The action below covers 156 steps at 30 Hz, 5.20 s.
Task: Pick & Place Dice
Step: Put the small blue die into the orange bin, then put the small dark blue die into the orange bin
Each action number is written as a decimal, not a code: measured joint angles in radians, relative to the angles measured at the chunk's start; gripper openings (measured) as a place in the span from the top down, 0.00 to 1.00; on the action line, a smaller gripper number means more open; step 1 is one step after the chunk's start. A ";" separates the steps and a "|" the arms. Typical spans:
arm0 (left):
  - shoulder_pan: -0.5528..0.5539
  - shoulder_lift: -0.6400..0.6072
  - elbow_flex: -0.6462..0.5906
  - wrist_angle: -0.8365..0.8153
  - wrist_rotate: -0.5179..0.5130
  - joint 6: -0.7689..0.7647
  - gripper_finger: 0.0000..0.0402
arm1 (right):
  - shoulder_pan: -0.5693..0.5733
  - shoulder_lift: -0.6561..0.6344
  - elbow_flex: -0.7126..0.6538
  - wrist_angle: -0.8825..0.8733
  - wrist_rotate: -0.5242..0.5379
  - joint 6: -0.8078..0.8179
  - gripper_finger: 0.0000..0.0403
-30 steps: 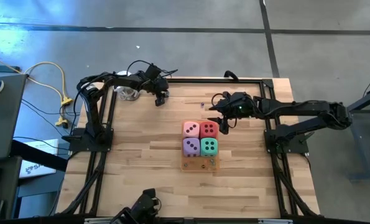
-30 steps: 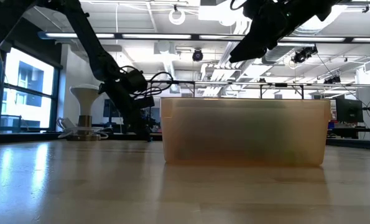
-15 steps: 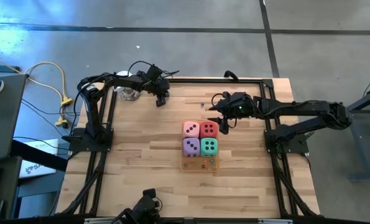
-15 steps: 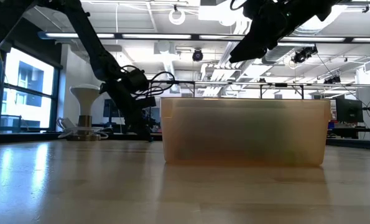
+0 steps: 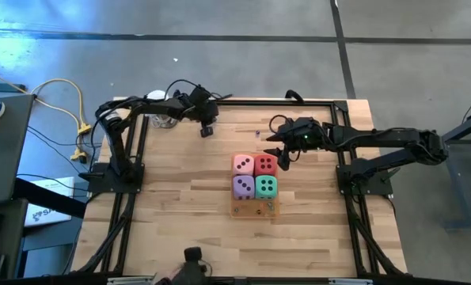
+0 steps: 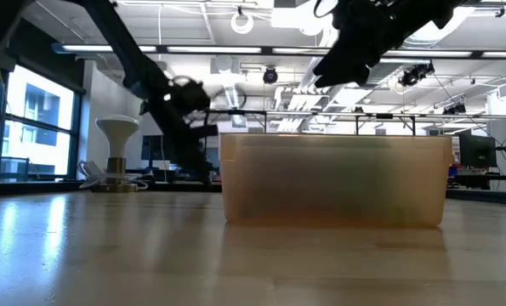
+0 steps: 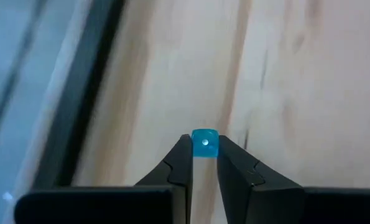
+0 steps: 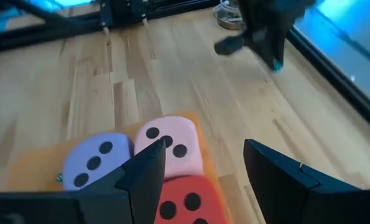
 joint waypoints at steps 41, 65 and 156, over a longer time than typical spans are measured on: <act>-1.091 -0.291 0.002 0.041 -0.778 -0.017 0.90 | 0.452 0.381 0.000 0.634 0.352 0.626 0.48; -1.105 -0.291 0.001 0.168 -0.755 -0.004 0.89 | 0.456 0.389 0.001 0.676 0.328 0.583 0.48; -1.163 -0.292 0.002 0.210 -0.735 -0.184 0.68 | 0.706 0.448 -0.001 0.195 0.452 0.673 0.57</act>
